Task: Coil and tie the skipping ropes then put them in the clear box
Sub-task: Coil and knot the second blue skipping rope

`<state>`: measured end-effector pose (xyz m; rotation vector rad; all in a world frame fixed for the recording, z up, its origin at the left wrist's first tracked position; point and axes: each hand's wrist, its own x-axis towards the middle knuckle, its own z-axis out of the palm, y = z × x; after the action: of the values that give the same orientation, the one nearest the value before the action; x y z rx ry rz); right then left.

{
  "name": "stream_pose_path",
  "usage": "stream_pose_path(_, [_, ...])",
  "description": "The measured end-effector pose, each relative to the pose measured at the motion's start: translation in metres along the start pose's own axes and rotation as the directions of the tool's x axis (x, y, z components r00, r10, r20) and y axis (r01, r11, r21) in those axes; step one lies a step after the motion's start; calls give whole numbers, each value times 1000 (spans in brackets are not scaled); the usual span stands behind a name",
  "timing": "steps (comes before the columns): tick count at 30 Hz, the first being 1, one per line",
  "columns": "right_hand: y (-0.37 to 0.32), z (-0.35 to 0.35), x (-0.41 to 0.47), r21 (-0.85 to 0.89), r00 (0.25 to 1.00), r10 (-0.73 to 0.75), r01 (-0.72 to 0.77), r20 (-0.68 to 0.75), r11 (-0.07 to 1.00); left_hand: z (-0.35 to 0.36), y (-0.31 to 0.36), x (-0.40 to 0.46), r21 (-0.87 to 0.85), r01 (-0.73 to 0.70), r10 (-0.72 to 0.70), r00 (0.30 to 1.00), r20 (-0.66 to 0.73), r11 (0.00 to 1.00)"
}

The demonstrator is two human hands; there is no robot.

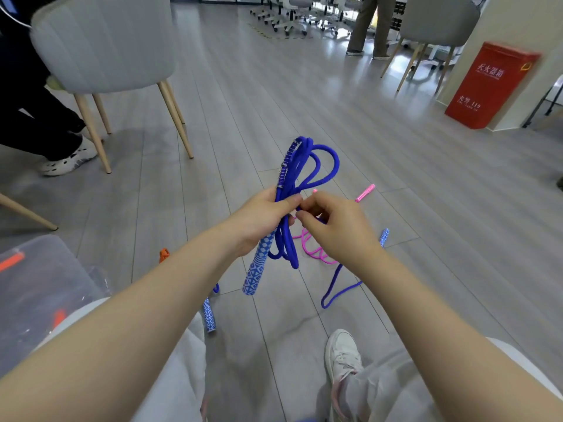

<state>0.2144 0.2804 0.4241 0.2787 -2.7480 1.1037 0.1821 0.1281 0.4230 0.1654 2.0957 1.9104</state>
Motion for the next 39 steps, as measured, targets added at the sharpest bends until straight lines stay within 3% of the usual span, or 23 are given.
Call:
stream_pose_path(4, [3,-14,4,56,992,93,-98,80,994,-7,6,8,-263,3,-30,995,-98,965])
stream_pose_path(7, [13,-33,5,55,985,142,-148,99,987,-26,17,14,-538,4,-96,985,-144,843])
stream_pose_path(11, [28,-62,3,82,974,220,-223,46,971,-62,25,22,-711,-42,-226,933,-279,702])
stream_pose_path(14, [36,-76,2,71,968,252,-253,17,965,-82,23,21,-722,-152,-277,855,-439,675])
stream_pose_path(18, [33,-74,4,100,960,264,-256,-87,962,-75,19,20,-492,-178,-119,850,-514,852])
stream_pose_path(22, [20,-61,6,210,968,219,-190,-125,959,-48,19,9,-158,-99,41,943,-331,982])
stream_pose_path(26, [11,-49,7,308,974,188,-141,-130,941,-26,19,-4,50,-61,66,993,-94,997])
stream_pose_path(30, [3,-35,7,295,989,130,-103,-73,950,-4,17,-9,-101,28,-18,996,91,994])
stream_pose_path(34, [-1,-26,6,342,995,99,-81,-35,936,6,12,-8,-281,160,-114,978,173,946])
stream_pose_path(36, [3,-24,6,234,994,82,-65,-66,970,7,8,-6,-301,219,-167,968,188,928])
stream_pose_path(39, [11,-20,6,-61,998,19,-23,-60,998,9,4,-4,-276,267,-220,957,188,924])
